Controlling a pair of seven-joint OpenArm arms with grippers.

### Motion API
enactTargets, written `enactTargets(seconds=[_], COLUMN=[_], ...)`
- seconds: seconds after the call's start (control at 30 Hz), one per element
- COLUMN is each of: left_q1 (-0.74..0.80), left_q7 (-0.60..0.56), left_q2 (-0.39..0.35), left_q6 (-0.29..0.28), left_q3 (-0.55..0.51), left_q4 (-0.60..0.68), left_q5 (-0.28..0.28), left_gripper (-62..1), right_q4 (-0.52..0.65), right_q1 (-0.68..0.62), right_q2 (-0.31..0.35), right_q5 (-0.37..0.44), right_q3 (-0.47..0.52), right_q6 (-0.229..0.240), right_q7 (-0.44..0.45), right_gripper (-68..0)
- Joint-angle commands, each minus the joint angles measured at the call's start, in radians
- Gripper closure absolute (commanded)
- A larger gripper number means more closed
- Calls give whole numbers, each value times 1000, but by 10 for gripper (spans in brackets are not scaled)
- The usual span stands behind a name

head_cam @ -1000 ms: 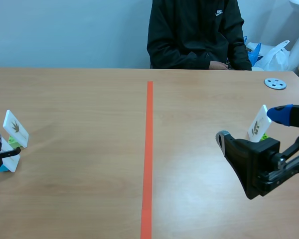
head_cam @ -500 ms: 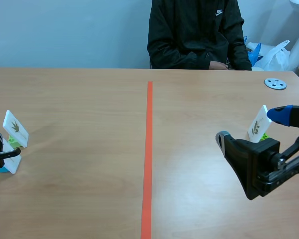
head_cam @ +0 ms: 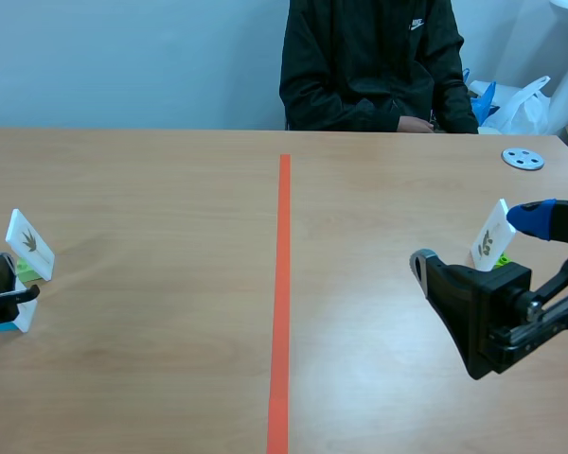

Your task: Sort the leaf by its shape. The table is split by an orange tape line. A compound leaf with several leaflets goes to the left side, a simple leaf with one blade goes to the right side. Return to the home posture when a red brick is placed on the table.

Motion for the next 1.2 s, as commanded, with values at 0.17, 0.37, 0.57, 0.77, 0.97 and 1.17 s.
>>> enactTargets(seconds=[0.17, 0.37, 0.57, 0.77, 0.97, 1.17], left_q1=[-3, 43, 128, 267, 433, 557], left_q7=[-30, -29, -25, -20, 67, 208], left_q2=[-12, -12, -23, -46, -64, -81], left_q6=[-3, -3, -3, -40, -198, -380], left_q3=[-12, -29, -93, -159, -177, -177], left_q4=[57, 179, 353, 584, 816, 995], left_q5=[-6, -6, -6, -52, -112, -152], left_gripper=[-432, -500, -500, -559, -623, -623], right_q4=[3, 3, 3, 3, 3, 3], right_q1=[11, 11, 11, 11, 11, 11], right_q2=[8, 8, 8, 8, 8, 8], right_q5=[6, 7, 7, 7, 7, 7], right_q3=[13, 13, 13, 13, 13, 13], right_q6=[2, 2, 2, 1, 1, 1], right_q7=[15, 15, 15, 15, 16, 16], right_gripper=[-679, -679, -679, -679, -679, -679])
